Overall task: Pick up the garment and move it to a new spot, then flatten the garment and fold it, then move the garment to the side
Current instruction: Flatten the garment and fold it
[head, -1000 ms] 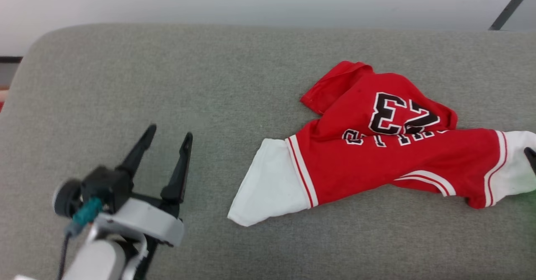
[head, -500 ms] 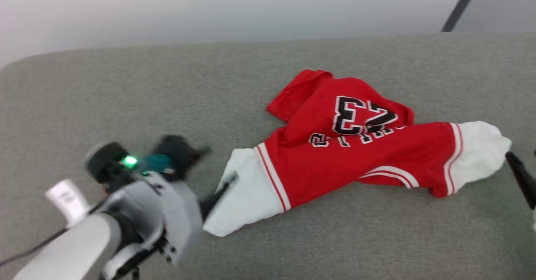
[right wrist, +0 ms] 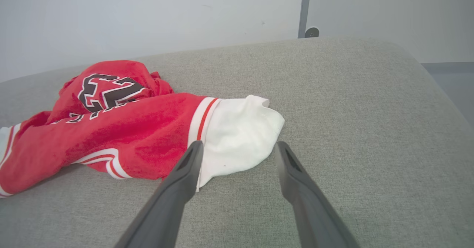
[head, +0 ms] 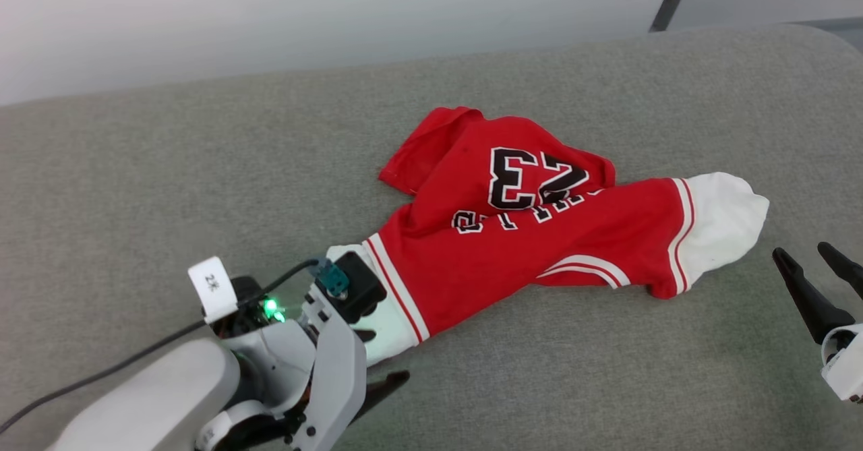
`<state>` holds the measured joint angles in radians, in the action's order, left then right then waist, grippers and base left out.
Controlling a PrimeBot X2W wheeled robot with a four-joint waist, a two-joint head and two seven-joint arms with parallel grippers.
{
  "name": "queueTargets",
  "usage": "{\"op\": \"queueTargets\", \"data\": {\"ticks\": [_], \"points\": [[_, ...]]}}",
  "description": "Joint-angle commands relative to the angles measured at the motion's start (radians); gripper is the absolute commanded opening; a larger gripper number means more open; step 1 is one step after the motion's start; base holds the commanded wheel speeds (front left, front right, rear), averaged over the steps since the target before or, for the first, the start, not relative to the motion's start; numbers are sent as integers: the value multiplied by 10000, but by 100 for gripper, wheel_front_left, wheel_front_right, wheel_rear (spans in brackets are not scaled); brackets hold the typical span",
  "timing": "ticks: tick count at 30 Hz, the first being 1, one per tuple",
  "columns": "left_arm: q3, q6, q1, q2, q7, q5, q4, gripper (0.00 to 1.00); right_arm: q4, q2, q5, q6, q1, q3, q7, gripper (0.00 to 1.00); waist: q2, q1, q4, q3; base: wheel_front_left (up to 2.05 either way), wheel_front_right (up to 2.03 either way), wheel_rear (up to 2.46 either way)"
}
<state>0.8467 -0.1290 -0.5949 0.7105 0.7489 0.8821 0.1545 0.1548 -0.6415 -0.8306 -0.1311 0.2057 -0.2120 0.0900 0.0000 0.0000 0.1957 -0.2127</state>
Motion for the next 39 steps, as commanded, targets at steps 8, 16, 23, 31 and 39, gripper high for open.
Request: {"op": "queueTargets", "data": {"ticks": [8, 16, 23, 31, 39], "points": [[708, -20, -167, -143, -860, -218, -1014, 100, -486, 413, 439, 7, -347, 591, 440, 100, 0, 0, 293, -233, 0, 0, 0], [1306, -20, -640, -254, -1740, -496, -2095, 100, -812, 574, 667, 7, -356, 745, 754, 100, 0, 0, 366, -419, 0, 0, 0], [1850, -2, -1056, -204, -2445, -669, -2924, 100, -980, 549, 718, 7, -313, 643, 972, 100, 0, 0, 412, -600, 0, 0, 0], [2528, -1, -1414, -392, -3116, -482, -3463, 0, -1181, -5, 845, 7, -20, -64, 1708, 100, 0, 0, 313, -861, 0, 0, 0], [3001, 4, -2043, -649, -3535, -366, -3760, 0, -1388, -1643, 1536, 7, 1376, -2474, 2871, 100, 0, 0, -5, -1234, 0, 0, 0]]}}
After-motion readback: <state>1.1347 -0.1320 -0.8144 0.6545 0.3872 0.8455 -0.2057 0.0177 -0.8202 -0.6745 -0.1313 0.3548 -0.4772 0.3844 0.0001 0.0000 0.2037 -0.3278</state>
